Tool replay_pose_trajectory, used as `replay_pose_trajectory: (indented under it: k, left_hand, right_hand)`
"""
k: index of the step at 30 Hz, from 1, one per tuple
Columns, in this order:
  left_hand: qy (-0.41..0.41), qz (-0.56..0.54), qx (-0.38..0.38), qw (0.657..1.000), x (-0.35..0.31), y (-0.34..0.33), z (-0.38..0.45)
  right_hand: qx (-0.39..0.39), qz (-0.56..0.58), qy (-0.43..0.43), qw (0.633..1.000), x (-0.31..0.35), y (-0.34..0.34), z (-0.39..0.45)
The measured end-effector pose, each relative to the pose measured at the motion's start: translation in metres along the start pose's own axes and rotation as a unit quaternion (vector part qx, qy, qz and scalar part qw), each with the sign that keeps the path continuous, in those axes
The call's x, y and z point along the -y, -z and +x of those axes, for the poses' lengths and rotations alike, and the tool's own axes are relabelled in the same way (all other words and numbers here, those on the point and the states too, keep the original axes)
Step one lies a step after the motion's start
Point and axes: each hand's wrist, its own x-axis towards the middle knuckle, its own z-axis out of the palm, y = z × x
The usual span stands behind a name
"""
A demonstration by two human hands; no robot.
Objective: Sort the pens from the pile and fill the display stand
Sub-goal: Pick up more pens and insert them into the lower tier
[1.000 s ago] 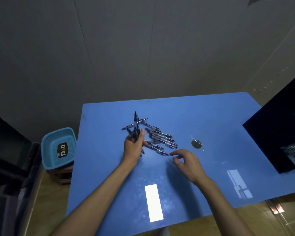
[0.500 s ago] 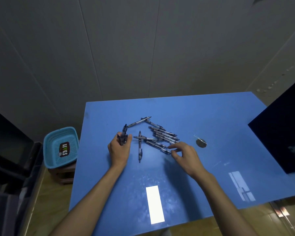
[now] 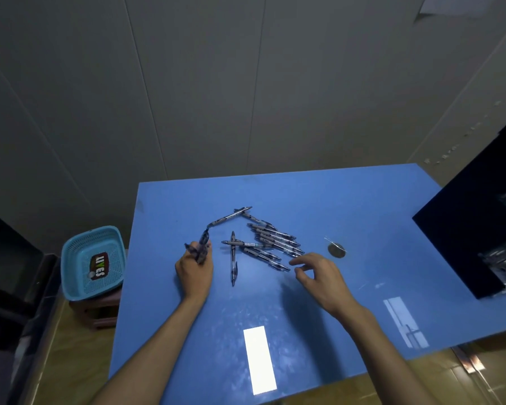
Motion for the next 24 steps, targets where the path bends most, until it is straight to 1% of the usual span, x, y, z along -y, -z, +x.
replay_pose_trajectory:
  k: [2, 4, 6, 8, 11, 15, 18, 22, 24]
  left_hand:
    - [0.019, -0.023, 0.001, 1.000, -0.010, 0.003, 0.001]
    - [0.008, -0.022, 0.019, 1.000, -0.024, 0.003, 0.003]
    - [-0.014, -0.027, 0.067, 0.997, -0.046, 0.001, 0.003]
    - [-0.044, -0.027, 0.135, 0.990, -0.068, -0.005, 0.001]
    - [-0.057, -0.044, 0.249, 0.966, -0.099, -0.021, -0.008]
    - [-0.029, -0.113, 0.374, 0.920, -0.130, -0.047, -0.032]
    - [-0.015, -0.134, 0.422, 0.896, -0.150, -0.064, -0.058]
    - [-0.043, -0.101, 0.478, 0.871, -0.167, -0.090, -0.099]
    - [-0.044, -0.092, 0.506, 0.857, -0.176, -0.103, -0.122]
  right_hand:
    - [-0.007, 0.003, -0.004, 1.000, 0.000, 0.005, -0.001]
    - [-0.016, 0.006, -0.010, 1.000, 0.001, 0.013, -0.002]
    - [-0.030, 0.009, -0.013, 0.999, 0.003, 0.022, -0.003]
    - [-0.045, 0.009, -0.016, 0.999, 0.003, 0.034, -0.005]
    - [-0.076, 0.011, -0.037, 0.996, -0.001, 0.053, -0.012]
    - [-0.114, 0.012, -0.069, 0.991, -0.014, 0.082, -0.030]
    - [-0.141, 0.003, -0.091, 0.986, -0.027, 0.104, -0.046]
    - [-0.180, 0.004, -0.112, 0.977, -0.052, 0.134, -0.072]
    - [-0.194, 0.003, -0.120, 0.974, -0.065, 0.150, -0.087]
